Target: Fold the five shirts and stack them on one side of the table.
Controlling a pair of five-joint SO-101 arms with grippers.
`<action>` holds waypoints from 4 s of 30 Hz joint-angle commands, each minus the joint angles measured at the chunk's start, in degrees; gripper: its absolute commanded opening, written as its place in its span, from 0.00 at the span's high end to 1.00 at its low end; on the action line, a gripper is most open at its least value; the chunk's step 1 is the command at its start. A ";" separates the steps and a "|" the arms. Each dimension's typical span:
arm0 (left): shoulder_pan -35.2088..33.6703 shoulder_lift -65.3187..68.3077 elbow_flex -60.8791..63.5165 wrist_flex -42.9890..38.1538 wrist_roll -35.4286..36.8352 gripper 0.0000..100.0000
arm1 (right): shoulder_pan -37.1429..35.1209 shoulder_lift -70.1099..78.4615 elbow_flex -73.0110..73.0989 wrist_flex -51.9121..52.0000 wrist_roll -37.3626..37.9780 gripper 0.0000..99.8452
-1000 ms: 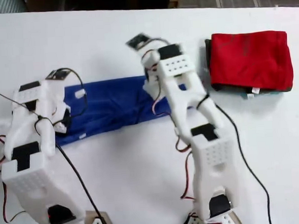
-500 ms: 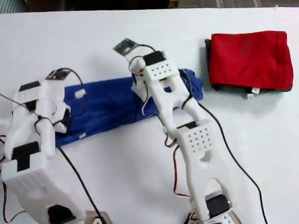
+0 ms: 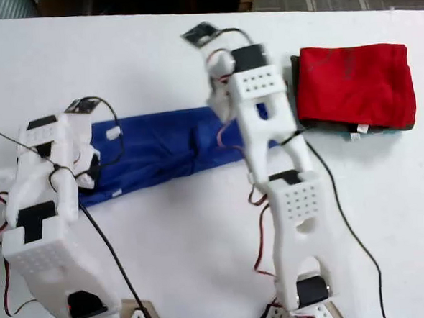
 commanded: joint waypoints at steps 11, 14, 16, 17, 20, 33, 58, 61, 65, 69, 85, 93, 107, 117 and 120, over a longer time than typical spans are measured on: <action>-2.02 -0.09 0.13 -2.99 0.62 0.97 | 11.38 -4.70 20.31 -2.24 3.96 0.98; -2.02 -0.09 0.13 -2.99 0.62 0.97 | 11.38 -4.70 20.40 -2.15 3.96 0.98; -2.02 -0.09 0.13 -2.99 0.62 0.97 | 11.56 -4.70 20.40 -1.45 3.96 0.98; -2.02 -0.09 0.13 -2.90 0.62 0.97 | 11.65 -4.70 20.40 -1.01 4.04 0.98; -2.02 -0.09 0.13 -2.90 0.62 0.97 | 12.09 -5.32 20.31 -0.13 4.04 0.98; -1.49 -6.42 0.48 -0.97 0.62 0.97 | 12.18 -44.35 39.56 -1.36 3.96 0.98; -8.00 -8.26 -5.23 -3.78 9.05 0.72 | 34.24 -104.48 125.71 -32.04 14.42 0.98; -8.00 -3.87 -8.75 -2.37 11.60 0.72 | 37.41 -106.15 127.12 -32.04 16.79 0.98; -6.15 1.58 -14.73 2.20 15.56 0.72 | 39.43 -106.77 129.05 -32.04 17.41 0.98; -4.40 8.09 -20.26 6.77 18.81 0.72 | 39.60 -106.95 129.32 -32.04 17.32 0.98; -0.44 27.16 -43.82 26.37 20.04 0.72 | 39.60 -106.95 131.96 -34.68 16.97 0.98; 0.26 32.44 -49.27 28.66 17.76 0.97 | 39.60 -107.30 144.00 -46.37 16.97 0.98; -9.49 14.86 -48.84 29.98 16.09 0.97 | 39.25 -109.58 145.41 -46.29 16.97 0.98; -2.37 -3.96 -36.53 30.33 16.09 0.97 | 39.25 -109.58 145.49 -46.29 16.97 0.98; 4.92 -9.93 -31.16 30.24 16.44 0.97 | 39.25 -109.58 145.49 -46.29 16.97 0.98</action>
